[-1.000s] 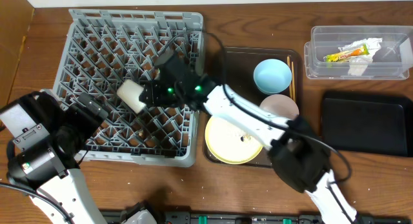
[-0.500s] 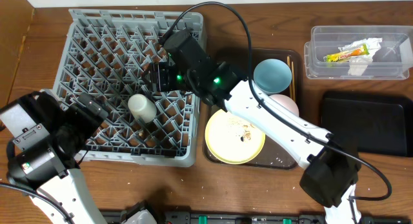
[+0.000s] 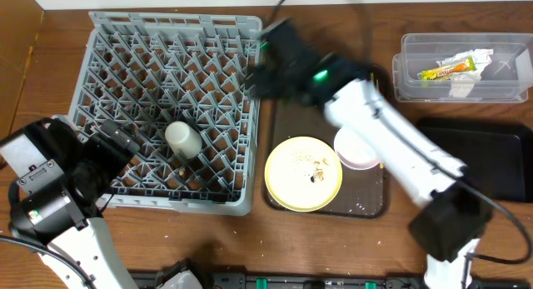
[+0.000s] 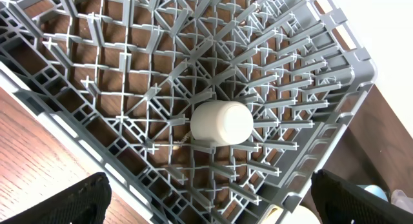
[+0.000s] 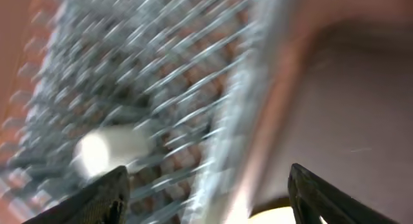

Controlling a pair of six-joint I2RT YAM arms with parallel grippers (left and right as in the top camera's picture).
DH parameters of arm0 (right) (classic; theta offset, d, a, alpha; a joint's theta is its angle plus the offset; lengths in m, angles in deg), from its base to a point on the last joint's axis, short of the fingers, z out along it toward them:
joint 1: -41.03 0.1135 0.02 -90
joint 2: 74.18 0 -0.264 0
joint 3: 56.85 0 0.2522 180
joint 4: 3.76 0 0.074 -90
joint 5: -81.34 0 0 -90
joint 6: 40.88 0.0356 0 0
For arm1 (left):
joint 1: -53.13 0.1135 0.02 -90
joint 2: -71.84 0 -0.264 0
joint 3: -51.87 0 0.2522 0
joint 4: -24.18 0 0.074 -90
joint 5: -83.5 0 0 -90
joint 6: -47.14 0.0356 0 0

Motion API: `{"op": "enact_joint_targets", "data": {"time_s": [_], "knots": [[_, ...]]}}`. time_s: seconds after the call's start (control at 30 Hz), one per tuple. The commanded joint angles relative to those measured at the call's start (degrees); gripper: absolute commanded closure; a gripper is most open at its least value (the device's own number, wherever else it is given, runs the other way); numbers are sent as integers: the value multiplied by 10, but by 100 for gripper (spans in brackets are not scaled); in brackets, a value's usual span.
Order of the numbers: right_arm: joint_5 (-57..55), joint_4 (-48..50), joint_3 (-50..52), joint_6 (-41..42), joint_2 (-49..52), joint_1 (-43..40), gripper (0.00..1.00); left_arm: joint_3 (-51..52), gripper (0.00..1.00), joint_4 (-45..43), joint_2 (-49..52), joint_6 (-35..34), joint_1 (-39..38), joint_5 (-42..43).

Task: Sort waste into correct bins and load items into the dishwasher
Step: 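Grasp the light-blue bowl on the tray with the right gripper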

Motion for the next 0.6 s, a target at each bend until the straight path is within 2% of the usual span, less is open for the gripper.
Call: {"op": "enact_joint_targets", "data": {"time_s": [0.0, 0.03, 0.07, 0.13, 0.57], "knots": [[-79, -32, 0, -32, -6, -41, 22, -12, 0, -1, -2, 7, 3, 7], [-99, -44, 0, -29, 2, -46, 22, -12, 0, -1, -2, 7, 3, 7], [-117, -55, 0, -23, 10, -50, 14, -12, 0, -1, -2, 7, 3, 7], [-148, -74, 0, 6, 32, -59, 13, -12, 0, -1, -2, 7, 3, 7], [-177, -79, 0, 11, 157, -77, 27, -12, 0, -1, -2, 7, 3, 7]]}}
